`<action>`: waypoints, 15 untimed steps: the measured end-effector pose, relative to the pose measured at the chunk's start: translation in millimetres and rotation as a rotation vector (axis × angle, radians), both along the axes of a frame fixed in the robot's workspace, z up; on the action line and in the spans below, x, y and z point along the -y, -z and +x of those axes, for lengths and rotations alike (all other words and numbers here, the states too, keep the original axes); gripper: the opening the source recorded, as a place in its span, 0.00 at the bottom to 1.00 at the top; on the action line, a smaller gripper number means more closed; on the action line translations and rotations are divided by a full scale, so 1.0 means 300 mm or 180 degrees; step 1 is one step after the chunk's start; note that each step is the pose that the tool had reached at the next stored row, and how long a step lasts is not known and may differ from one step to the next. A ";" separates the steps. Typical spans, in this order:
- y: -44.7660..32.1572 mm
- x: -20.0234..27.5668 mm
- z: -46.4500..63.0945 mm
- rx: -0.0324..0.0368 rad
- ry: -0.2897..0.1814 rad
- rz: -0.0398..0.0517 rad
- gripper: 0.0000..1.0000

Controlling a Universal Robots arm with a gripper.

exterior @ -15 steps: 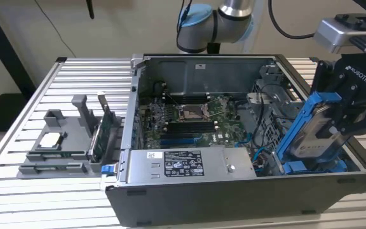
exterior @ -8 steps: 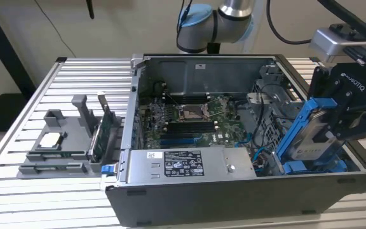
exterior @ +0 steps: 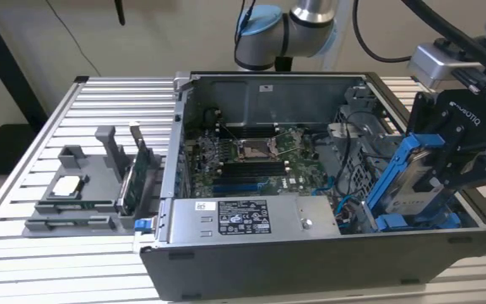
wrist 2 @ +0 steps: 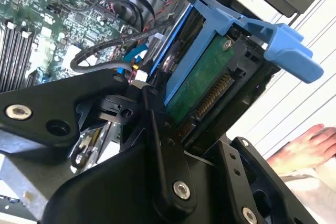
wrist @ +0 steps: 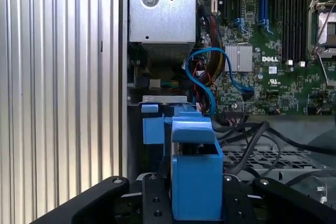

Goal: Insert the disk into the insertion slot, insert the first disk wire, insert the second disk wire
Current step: 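Insert the disk into the insertion slot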

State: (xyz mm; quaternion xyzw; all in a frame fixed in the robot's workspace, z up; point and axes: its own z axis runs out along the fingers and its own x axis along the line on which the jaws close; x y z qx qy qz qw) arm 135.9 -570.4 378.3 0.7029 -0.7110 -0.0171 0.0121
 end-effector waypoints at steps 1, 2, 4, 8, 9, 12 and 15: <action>0.000 0.000 0.000 0.0000 0.0000 0.0000 0.33; 0.000 0.000 0.000 0.0000 0.0000 0.0000 0.33; 0.001 0.000 0.000 0.0000 0.0000 0.0000 0.33; 0.001 0.000 0.000 0.0000 0.0000 0.0000 0.33; 0.001 0.000 0.000 0.0000 0.0000 0.0000 0.33; 0.000 0.000 0.000 0.0000 0.0000 -0.0001 0.41; 0.000 0.000 0.000 0.0000 0.0000 0.0000 0.47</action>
